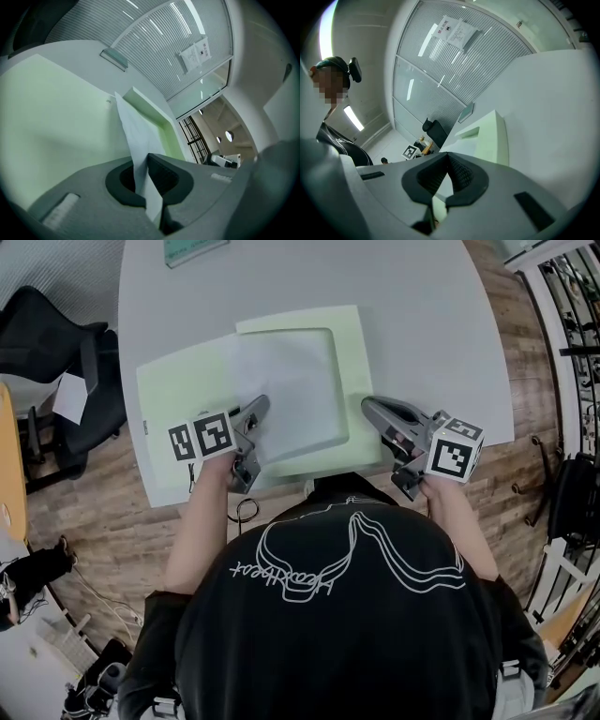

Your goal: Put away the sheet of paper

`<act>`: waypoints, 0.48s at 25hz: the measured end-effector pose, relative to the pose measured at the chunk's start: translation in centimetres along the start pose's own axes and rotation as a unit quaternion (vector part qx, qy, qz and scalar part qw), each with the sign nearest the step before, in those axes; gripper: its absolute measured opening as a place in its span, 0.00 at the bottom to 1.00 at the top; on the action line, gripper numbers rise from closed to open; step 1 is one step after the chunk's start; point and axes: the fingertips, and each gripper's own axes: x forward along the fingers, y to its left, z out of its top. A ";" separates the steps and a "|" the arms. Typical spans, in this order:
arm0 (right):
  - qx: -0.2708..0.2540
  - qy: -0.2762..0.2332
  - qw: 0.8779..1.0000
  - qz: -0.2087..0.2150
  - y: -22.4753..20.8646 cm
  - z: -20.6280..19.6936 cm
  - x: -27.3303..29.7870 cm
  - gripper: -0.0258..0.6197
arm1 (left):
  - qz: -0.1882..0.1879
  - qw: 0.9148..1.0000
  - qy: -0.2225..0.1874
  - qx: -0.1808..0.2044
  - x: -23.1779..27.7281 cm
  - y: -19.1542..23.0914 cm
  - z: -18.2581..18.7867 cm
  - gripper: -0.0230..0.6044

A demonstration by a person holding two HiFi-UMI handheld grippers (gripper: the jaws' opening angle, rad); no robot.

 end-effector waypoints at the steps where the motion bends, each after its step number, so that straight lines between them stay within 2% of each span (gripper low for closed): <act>1: 0.001 0.000 1.000 -0.001 -0.1 0.0 -0.1 0.05 | 0.001 1.000 0.002 0.003 0.2 -0.1 0.0 0.06; 12: 0.007 -0.006 1.000 -0.004 -0.6 0.2 -0.2 0.05 | 0.005 0.999 0.038 0.033 2.3 -0.9 -0.7 0.07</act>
